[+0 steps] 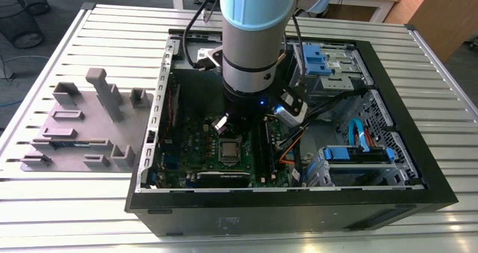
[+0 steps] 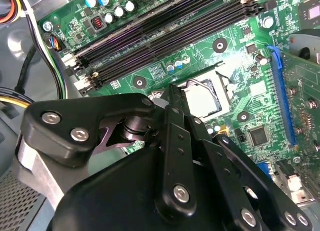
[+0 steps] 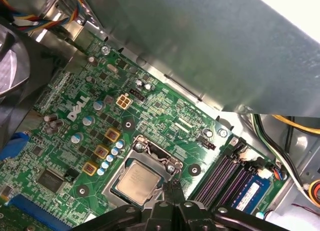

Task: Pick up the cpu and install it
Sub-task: 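Install the first cpu locking lever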

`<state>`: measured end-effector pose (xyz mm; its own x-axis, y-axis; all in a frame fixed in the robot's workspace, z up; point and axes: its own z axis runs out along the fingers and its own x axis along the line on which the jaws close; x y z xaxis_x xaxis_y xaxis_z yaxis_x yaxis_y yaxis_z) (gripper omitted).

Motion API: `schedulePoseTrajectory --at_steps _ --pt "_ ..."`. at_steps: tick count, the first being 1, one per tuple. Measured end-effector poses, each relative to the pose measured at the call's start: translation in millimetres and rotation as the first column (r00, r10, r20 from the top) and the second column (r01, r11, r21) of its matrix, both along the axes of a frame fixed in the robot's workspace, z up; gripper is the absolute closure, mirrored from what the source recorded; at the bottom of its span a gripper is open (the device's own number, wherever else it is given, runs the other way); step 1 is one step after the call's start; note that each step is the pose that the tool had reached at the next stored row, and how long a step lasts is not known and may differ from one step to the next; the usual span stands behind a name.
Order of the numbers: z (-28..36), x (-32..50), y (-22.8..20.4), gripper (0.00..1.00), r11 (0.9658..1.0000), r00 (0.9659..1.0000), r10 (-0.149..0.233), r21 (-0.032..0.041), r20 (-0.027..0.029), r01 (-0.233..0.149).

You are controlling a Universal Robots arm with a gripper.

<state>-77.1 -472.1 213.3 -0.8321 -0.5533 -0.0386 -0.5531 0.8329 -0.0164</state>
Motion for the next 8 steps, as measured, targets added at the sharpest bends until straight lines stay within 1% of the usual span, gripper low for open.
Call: schedulePoseTrajectory --at_steps 3,8 --pt "-0.1 0.1 -0.2 0.89 0.9999 0.9999 -0.013 -0.0006 0.0 0.013" --pt "-1.1 0.2 -0.8 0.89 0.9998 0.9998 -0.019 -0.001 0.0 0.019"
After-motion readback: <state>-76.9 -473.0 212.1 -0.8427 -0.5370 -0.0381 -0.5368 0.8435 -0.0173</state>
